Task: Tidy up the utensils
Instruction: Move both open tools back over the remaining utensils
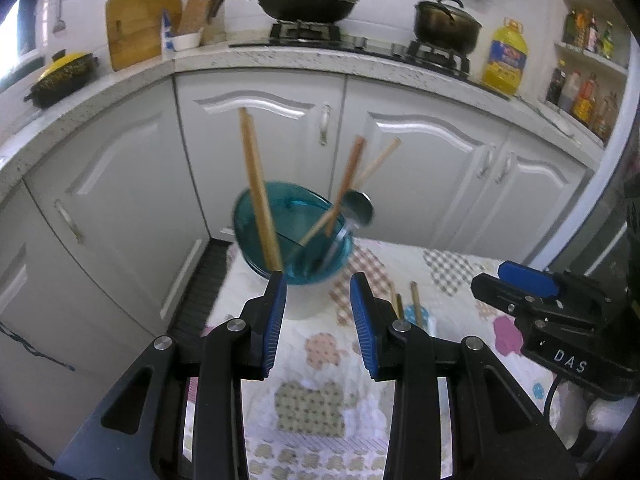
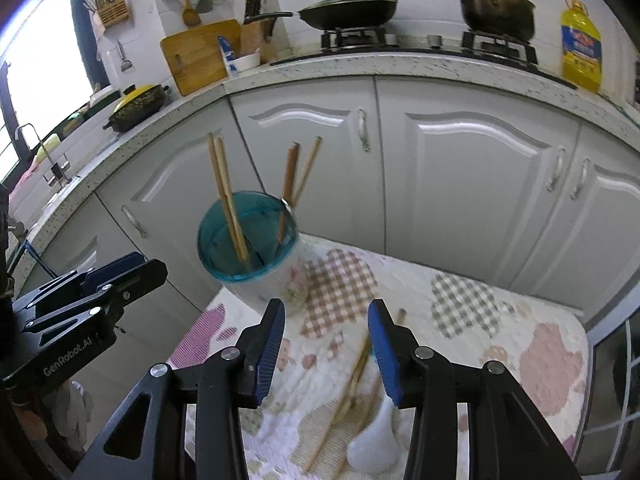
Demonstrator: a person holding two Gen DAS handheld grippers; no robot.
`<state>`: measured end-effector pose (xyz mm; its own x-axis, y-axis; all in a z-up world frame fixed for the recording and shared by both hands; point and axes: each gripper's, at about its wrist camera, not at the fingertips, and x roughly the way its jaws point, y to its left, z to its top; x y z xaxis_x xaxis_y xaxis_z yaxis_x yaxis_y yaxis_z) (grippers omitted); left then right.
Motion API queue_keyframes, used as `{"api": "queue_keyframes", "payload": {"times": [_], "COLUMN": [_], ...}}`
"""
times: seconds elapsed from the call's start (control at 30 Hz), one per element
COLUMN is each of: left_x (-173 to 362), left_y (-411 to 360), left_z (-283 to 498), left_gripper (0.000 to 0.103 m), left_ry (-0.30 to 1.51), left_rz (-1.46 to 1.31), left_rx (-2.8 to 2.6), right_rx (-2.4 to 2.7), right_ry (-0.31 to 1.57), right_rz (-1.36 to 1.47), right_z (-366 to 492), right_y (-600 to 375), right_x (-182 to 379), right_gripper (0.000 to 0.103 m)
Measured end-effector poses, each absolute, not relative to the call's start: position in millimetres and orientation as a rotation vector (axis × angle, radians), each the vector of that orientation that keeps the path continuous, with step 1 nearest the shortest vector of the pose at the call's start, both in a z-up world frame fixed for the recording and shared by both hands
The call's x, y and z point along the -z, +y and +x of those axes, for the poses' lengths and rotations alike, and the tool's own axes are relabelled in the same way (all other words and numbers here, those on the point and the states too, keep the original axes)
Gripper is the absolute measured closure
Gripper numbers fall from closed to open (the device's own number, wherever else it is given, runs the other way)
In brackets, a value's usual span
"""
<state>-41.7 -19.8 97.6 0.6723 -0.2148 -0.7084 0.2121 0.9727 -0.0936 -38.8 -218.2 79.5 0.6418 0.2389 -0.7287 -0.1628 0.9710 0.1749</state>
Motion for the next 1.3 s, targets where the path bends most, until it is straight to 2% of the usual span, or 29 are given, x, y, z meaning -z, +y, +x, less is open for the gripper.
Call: {"api": "queue_keyframes", "payload": {"times": [0.17, 0.33, 0.53, 0.9, 1.13, 1.3], "left_x": [-82, -60, -30, -6, 9, 33], "left_y": [-27, -31, -40, -42, -67, -94], "left_z": [-46, -47, -44, -29, -23, -14], "left_gripper": [0.071, 0.071, 0.071, 0.071, 0.071, 0.071], "left_ry": [0.841, 0.891, 0.979, 1.044, 1.081, 1.164], "left_rz": [0.003, 0.017, 0.026, 0.031, 0.055, 0.048], "left_rx": [0.269, 0.287, 0.337, 0.337, 0.404, 0.488], "right_rx": [-0.183, -0.116, -0.138, -0.181, -0.119, -0.064], "right_ry": [0.905, 1.063, 1.167, 1.236, 1.274, 1.289], "right_rz": [0.117, 0.174, 0.158, 0.013, -0.003, 0.096], "right_z": [-50, -43, -24, 9, -12, -29], "right_y": [-252, -286, -275, -228, -266, -308], "right_x": [-57, 0, 46, 75, 81, 77], "right_gripper": [0.060, 0.061, 0.061, 0.060, 0.059, 0.059]}}
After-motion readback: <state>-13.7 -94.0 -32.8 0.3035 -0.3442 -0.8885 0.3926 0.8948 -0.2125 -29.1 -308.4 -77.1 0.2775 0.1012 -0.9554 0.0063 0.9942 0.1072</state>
